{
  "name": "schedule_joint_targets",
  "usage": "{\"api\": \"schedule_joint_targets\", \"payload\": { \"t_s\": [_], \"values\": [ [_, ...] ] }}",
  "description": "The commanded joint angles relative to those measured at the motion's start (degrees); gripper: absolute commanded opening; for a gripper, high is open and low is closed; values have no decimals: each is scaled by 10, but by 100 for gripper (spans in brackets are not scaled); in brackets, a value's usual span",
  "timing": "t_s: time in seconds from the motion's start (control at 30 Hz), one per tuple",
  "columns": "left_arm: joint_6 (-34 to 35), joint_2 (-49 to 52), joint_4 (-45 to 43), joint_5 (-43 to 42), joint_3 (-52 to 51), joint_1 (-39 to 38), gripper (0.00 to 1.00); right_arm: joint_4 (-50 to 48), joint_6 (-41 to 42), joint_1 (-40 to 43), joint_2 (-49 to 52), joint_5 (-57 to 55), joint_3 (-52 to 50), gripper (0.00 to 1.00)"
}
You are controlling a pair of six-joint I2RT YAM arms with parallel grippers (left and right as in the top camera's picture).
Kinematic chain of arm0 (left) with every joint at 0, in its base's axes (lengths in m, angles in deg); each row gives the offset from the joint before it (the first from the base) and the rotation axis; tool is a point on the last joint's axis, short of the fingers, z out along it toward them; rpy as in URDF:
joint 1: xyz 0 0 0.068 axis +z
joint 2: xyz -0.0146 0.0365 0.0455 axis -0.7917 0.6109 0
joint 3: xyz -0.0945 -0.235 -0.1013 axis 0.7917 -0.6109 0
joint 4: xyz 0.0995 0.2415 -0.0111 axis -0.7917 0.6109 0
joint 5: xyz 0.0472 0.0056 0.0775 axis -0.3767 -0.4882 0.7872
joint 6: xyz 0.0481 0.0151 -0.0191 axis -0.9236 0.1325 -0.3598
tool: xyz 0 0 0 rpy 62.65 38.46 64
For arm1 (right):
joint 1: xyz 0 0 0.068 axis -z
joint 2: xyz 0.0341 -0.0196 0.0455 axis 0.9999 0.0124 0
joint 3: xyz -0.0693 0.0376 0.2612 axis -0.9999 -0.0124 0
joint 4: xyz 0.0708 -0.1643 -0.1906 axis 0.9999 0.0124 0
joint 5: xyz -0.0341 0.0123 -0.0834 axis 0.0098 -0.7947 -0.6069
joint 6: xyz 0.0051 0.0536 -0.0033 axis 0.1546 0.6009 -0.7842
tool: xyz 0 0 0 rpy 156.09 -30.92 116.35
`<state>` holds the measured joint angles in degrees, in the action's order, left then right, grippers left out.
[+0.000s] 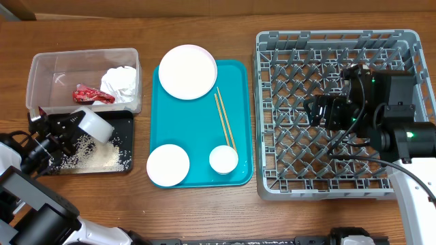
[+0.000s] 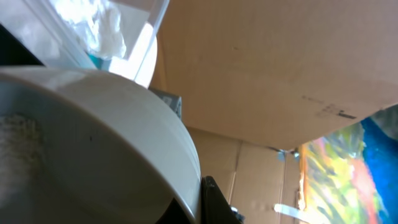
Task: Sort waste into correct bins and load items into the dishwasher
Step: 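Tip the rice bowl over the black tray to dump the rice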
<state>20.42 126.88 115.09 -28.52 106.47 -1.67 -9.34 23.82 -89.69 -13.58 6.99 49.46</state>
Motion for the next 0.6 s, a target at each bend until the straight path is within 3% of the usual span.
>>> {"api": "schedule_joint_targets", "payload": {
  "t_s": [0.0,0.1,0.17,0.27,0.57],
  "values": [
    [26,5,44,-60,2,-1,4,-1,0,2,-1,5,11,100],
    [19,5,-19,-66,2,0,4,0,0,2,-1,5,11,100],
    [77,6,-68,-44,2,1,4,-2,0,2,-1,5,11,100],
    [114,6,-66,-78,3,-4,4,-3,0,2,-1,5,11,100],
    [86,-2,-73,-65,4,-17,4,-2,0,2,0,5,11,100]
  ]
}}
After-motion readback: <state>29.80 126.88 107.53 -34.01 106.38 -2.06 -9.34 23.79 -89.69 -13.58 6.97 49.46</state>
